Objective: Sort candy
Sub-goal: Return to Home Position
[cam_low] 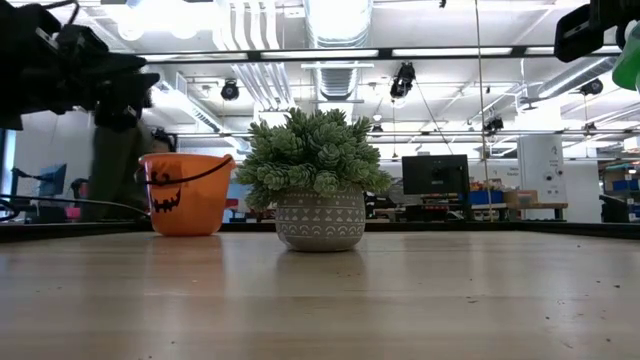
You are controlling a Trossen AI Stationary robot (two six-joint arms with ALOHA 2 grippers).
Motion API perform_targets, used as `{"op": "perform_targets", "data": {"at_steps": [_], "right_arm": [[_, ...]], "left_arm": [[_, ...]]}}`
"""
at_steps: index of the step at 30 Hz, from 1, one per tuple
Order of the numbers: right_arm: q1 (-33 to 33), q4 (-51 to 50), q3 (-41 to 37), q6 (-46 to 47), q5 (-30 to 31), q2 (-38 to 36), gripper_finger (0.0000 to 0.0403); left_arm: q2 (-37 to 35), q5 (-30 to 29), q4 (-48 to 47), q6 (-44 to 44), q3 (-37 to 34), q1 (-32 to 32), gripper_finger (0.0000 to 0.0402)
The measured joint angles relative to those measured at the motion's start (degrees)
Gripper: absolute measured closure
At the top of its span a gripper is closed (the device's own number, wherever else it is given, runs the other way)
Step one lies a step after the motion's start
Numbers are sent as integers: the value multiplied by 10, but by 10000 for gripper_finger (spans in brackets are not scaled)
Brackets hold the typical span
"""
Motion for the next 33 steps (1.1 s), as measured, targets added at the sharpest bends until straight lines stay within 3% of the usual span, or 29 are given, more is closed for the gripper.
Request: {"op": "perform_targets", "data": {"at_steps": [6, 14, 18, 25, 33], "right_arm": [[0, 0, 0, 1, 0, 0, 236], [0, -2, 0, 1, 0, 0, 236], [0, -2, 0, 1, 0, 0, 236], [0, -2, 0, 0, 0, 0, 236], [0, -3, 0, 1, 0, 0, 236]], "left_arm": [[1, -85, -24, 15, 0, -4, 283], [0, -410, -47, 51, 0, -27, 283], [1, -509, -99, 54, 0, -42, 283], [1, -509, -100, 66, 0, -48, 283], [1, -502, -102, 158, 0, -49, 283]]}}
